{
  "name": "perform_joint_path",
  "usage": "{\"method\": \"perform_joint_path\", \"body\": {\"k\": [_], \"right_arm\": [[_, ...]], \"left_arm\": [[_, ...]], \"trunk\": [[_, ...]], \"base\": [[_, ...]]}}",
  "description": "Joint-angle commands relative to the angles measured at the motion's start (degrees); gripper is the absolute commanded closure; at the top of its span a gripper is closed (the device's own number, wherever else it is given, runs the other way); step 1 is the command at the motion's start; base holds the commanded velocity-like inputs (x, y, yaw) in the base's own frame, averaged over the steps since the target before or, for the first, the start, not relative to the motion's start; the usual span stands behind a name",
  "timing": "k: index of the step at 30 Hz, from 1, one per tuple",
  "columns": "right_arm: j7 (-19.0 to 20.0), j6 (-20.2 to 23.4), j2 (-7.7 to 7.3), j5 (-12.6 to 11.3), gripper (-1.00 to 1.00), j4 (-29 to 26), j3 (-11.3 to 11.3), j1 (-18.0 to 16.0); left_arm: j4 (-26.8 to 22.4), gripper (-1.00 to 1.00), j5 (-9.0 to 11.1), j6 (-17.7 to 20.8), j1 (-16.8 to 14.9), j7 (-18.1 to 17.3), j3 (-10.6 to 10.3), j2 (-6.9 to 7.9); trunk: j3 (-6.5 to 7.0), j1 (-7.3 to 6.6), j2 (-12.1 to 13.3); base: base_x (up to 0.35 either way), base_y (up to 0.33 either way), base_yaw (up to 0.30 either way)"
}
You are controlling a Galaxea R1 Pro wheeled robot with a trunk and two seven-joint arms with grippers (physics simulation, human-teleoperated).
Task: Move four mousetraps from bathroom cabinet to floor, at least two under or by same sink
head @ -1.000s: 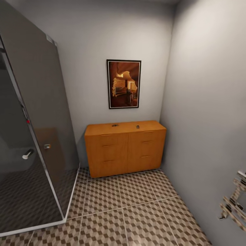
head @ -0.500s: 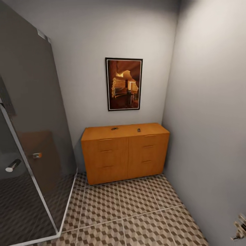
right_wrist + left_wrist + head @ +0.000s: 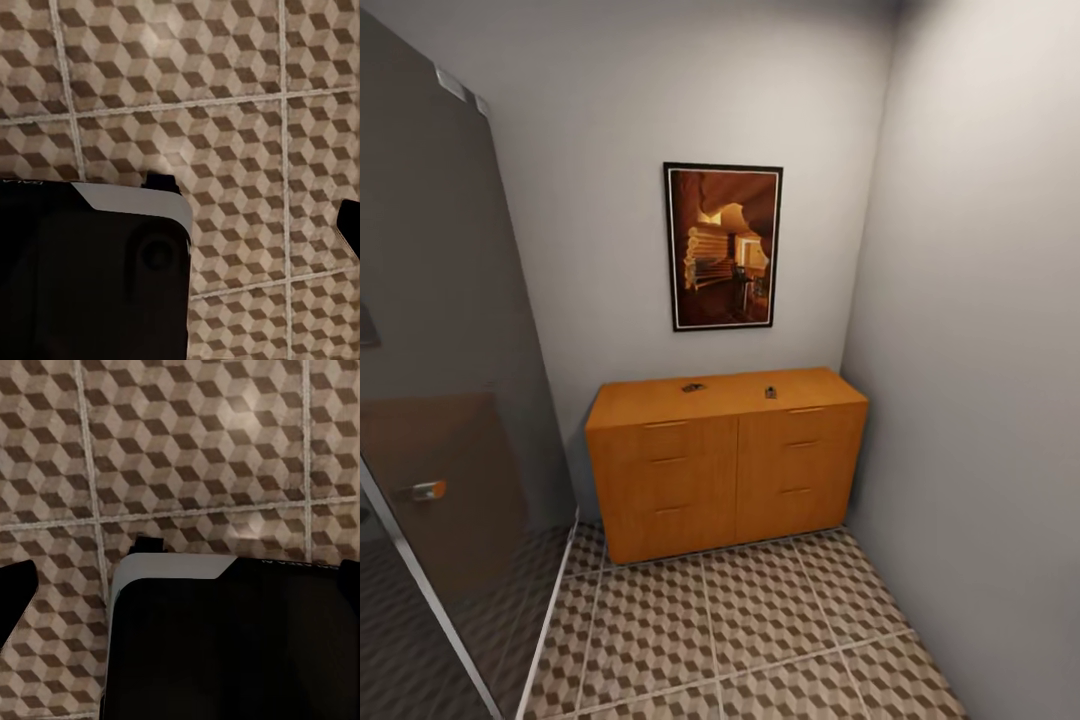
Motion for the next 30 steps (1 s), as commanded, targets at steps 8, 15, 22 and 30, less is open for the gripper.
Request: {"method": "perform_joint_path", "body": {"k": [8,15,22,30], "right_arm": [[-0.28,-0.17,0.02,0.30,-1.00,0.18,0.36,-0.09],[-0.28,-0.14,0.02,0.30,-1.00,0.18,0.36,-0.09],[-0.28,-0.14,0.02,0.30,-1.00,0.18,0.36,-0.09],[-0.28,-0.17,0.02,0.28,-1.00,0.18,0.36,-0.09]], "left_arm": [[0.07,-1.00,0.54,-0.22,-0.05,-0.01,-0.49,-0.01],[0.07,-1.00,0.53,-0.22,-0.05,-0.01,-0.49,-0.01],[0.07,-1.00,0.54,-0.23,-0.05,-0.01,-0.49,-0.01],[0.07,-1.00,0.54,-0.29,-0.05,-0.01,-0.49,-0.01]], "trunk": [[-0.10,0.05,-0.08],[-0.10,0.05,-0.08],[-0.10,0.05,-0.08],[-0.10,0.05,-0.08]], "base": [[0.324,0.000,0.000],[0.324,0.000,0.000],[0.324,0.000,0.000],[0.324,0.000,0.000]]}}
